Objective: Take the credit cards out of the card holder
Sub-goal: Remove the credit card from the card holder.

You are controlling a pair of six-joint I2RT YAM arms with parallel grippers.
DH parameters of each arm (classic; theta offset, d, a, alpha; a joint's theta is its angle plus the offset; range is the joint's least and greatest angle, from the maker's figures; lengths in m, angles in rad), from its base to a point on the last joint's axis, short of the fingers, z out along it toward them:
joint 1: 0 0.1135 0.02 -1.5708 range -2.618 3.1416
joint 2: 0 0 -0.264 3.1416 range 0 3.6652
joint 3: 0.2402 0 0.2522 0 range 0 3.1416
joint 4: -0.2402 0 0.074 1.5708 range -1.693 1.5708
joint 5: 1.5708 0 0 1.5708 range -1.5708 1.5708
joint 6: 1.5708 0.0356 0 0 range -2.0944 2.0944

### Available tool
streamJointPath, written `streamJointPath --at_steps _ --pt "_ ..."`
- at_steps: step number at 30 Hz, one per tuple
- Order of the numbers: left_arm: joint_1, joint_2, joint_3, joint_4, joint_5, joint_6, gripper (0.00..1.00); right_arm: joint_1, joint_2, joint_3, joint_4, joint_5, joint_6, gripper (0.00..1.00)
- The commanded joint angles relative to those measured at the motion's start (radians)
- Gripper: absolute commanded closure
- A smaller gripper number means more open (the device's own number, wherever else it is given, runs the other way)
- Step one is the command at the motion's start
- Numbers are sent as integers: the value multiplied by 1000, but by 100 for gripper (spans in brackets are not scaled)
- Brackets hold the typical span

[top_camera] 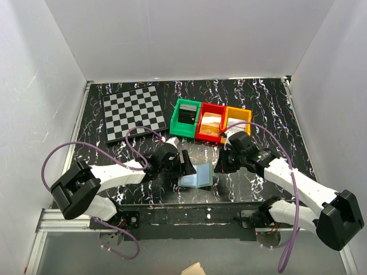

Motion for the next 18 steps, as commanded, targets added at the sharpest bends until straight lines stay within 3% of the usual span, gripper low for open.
streamJointPath --at_steps 1,18 --pt "-3 14 3 3 6 10 28 -1 -15 16 -10 -13 -15 99" --pt "-18 117 61 78 110 62 29 -1 3 16 -7 -32 -10 99"
